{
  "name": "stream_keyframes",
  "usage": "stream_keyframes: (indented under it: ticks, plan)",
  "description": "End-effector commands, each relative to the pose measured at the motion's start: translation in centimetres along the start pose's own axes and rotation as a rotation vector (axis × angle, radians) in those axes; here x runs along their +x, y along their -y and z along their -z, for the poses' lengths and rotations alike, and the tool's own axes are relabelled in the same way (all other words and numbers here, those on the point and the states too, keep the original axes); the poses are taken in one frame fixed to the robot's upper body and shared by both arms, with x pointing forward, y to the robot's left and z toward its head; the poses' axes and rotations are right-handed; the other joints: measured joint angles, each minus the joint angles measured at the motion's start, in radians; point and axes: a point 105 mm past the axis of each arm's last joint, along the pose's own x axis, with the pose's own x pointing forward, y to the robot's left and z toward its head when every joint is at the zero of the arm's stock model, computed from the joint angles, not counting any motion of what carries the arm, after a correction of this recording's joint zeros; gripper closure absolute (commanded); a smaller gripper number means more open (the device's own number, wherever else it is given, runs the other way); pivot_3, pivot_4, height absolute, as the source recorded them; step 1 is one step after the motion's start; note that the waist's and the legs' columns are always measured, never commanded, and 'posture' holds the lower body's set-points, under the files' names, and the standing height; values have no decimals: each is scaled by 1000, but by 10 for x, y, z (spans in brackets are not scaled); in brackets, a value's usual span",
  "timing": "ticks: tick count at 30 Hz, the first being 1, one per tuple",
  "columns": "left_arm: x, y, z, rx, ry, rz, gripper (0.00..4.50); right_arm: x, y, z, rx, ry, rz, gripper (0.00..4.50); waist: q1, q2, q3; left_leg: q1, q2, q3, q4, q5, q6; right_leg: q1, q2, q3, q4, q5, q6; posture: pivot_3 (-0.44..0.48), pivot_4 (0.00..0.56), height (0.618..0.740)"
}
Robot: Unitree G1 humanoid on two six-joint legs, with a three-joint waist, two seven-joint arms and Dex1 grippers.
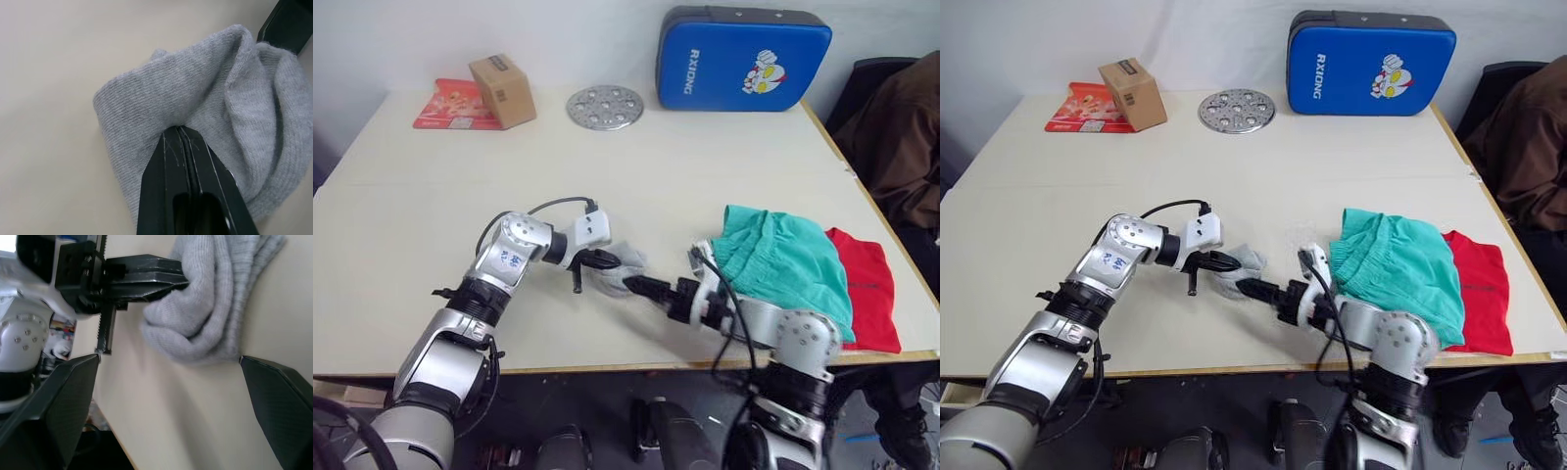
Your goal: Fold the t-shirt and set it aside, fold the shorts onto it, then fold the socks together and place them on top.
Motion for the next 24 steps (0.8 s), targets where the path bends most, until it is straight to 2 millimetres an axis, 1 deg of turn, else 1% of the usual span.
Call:
stream_keyframes:
  ticks: [1,5,8,10,12,16,18,19,21,24]
  plan:
    - [-4,1,7,-16,-23,-33,4500,17,13,-4,135,-6,87,22,-1,0,-2,1,0,0,-2,0,0,1,0,0,-2,0,0,0,150,740]
    - [-7,1,7,-27,-19,-54,4500,32,11,-12,161,-18,86,22,-7,1,-3,2,0,0,-2,0,0,4,0,0,-2,0,1,0,150,740]
    - [-8,2,7,-38,-20,-64,4500,38,7,-14,160,-28,74,714,-11,1,-3,3,0,0,-2,0,0,4,0,0,-2,0,1,0,150,740]
    - [-9,2,8,-48,-17,-72,4500,40,3,-13,139,-48,64,1394,-13,1,-3,2,0,0,-3,0,0,3,0,0,-2,0,1,0,150,740]
    - [-10,2,8,-51,-17,-78,4500,41,-2,-11,110,-72,46,2217,-16,1,-3,2,0,0,-3,0,0,3,0,0,-2,0,1,0,150,740]
    - [-10,-1,7,-54,-16,-90,4500,41,-9,-10,65,-98,20,3725,-19,2,-3,2,1,0,-5,1,-2,1,1,0,-2,0,1,0,150,740]
    - [-10,-2,7,-57,-13,-94,4500,40,-12,-11,47,-98,7,4381,-21,2,-3,2,1,0,-5,1,-2,2,2,0,-3,0,1,0,150,740]
    - [-10,-3,7,-61,-10,-96,4500,39,-14,-12,40,-94,-3,4480,-22,2,-3,2,1,0,-5,1,-2,2,2,0,-3,0,1,0,150,740]
    - [-10,-4,6,-71,-3,-101,4500,35,-18,-14,22,-88,-23,4480,-24,2,-3,2,1,0,-5,1,-2,1,1,0,-3,0,1,0,150,740]
    - [-13,-5,4,-104,25,-100,4500,22,-33,-18,-44,-81,-96,4480,-24,4,-2,1,1,0,-6,1,-2,0,2,0,-3,0,1,0,150,740]
